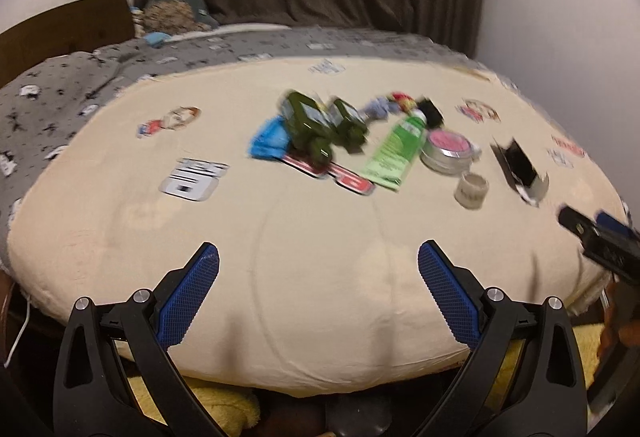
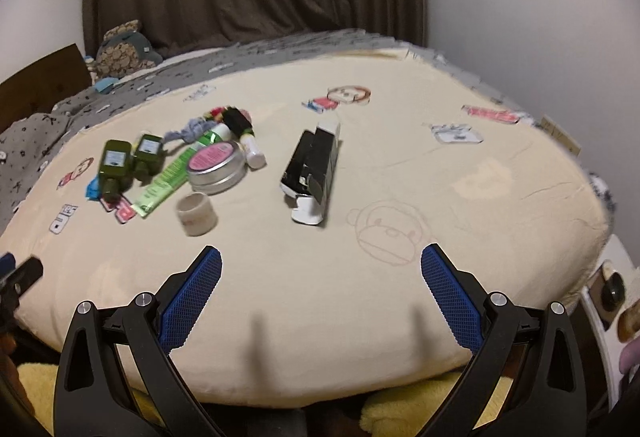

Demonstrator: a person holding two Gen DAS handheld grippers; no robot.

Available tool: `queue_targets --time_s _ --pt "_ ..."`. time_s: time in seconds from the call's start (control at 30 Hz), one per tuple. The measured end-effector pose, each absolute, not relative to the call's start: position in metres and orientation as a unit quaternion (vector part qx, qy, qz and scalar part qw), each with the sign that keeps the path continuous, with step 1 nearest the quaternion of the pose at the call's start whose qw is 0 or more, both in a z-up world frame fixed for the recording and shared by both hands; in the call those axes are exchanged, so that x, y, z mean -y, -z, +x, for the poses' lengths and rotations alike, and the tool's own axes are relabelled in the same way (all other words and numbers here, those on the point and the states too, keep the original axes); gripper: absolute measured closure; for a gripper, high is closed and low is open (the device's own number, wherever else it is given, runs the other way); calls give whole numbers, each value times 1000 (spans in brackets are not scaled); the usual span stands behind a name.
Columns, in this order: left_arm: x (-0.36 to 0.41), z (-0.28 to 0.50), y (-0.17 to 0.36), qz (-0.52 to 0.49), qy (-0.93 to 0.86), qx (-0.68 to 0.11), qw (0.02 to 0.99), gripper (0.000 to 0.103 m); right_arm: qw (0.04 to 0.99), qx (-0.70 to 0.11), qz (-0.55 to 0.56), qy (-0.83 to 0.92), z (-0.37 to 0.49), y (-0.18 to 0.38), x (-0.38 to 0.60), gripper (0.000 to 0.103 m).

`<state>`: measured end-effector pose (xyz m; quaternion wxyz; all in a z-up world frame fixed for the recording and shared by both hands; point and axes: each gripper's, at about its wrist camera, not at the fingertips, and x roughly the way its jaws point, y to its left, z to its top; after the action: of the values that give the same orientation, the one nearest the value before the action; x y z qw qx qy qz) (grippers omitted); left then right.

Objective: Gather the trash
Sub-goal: 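Grasp the white tape roll with the left tool while the right tool grasps the black box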

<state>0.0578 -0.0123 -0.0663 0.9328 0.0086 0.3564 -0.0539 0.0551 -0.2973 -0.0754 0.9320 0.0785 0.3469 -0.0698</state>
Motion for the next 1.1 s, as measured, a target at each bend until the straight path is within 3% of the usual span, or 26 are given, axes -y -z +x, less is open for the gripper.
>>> queue_targets --time_s 0.13,0.4,0.57,0.63,0.77,0.87,0.93,1.1 --pt "34 72 76 19 88 -365 927 13 928 -359 75 59 94 83 300 13" --pt "87 102 89 43 163 -370 914 18 918 -385 72 66 159 95 303 18" --pt "121 123 99 62 195 -374 905 25 911 -400 74 69 177 105 314 29" --pt "132 135 104 66 200 -377 902 30 911 -402 69 64 180 106 316 33" --pt "142 157 115 54 205 -394 894 45 911 -401 74 58 175 106 327 59" --pt "144 164 117 48 210 -392 895 53 911 -401 82 45 169 105 333 60" --pt "146 168 117 49 212 -390 895 69 912 -400 77 42 165 104 332 61" --pt "143 164 115 38 212 -393 894 72 915 -396 72 22 147 95 322 61"
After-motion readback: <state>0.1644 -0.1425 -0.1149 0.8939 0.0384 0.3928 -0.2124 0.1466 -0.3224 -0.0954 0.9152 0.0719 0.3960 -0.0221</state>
